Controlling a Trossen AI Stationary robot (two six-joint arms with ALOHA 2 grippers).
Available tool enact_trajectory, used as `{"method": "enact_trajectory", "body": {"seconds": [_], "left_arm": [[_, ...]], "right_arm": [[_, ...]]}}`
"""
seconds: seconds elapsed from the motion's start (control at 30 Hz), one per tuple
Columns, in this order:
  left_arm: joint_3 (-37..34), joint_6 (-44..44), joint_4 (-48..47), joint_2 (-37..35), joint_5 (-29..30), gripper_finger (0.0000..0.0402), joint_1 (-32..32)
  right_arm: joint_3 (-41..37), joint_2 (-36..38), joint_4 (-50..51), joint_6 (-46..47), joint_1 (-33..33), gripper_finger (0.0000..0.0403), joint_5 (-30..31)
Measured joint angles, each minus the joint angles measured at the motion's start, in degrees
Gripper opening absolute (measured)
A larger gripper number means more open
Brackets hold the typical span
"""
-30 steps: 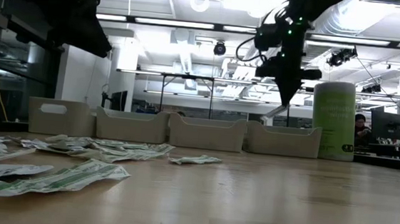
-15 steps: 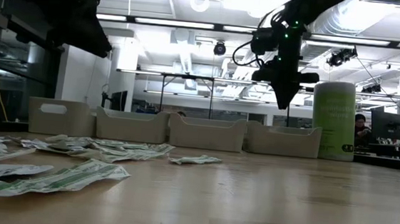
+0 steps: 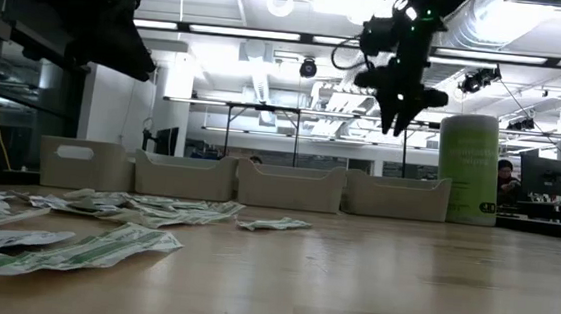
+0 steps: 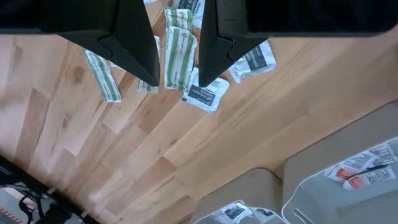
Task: Pick & Place First Aid Supplies
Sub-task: Put the green bandage into the right gray bin
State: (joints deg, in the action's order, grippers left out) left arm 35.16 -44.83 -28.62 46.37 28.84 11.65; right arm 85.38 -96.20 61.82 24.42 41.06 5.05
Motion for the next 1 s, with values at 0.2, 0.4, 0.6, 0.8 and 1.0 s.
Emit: {"method": "enact_trajectory", "body": {"seconds": [0.2,0.4,0.6,0.8,1.0], "left_arm": [[0.0,0.6,0.0,0.0,0.0,0.0111,0.0],[0.0,1.7,0.0,0.0,-1.1,0.0111,0.0],[0.0,3.0,0.0,0.0,-1.5,0.0111,0.0],[0.0,3.9,0.0,0.0,-2.6,0.0111,0.0],[0.0,4.5,0.2,0.0,-3.4,0.0111,0.0]], "right_arm": [[0.0,0.5,-0.3,1.1,-7.6,0.0119,-4.6],[0.0,0.5,-4.1,2.5,-18.4,0.0119,-4.4],[0.0,0.1,-8.2,1.4,-28.9,0.0119,-2.7],[0.0,-2.3,-13.9,5.2,-36.5,0.012,-2.1],[0.0,-7.7,-19.7,9.2,-41.3,0.0148,-4.0]]}}
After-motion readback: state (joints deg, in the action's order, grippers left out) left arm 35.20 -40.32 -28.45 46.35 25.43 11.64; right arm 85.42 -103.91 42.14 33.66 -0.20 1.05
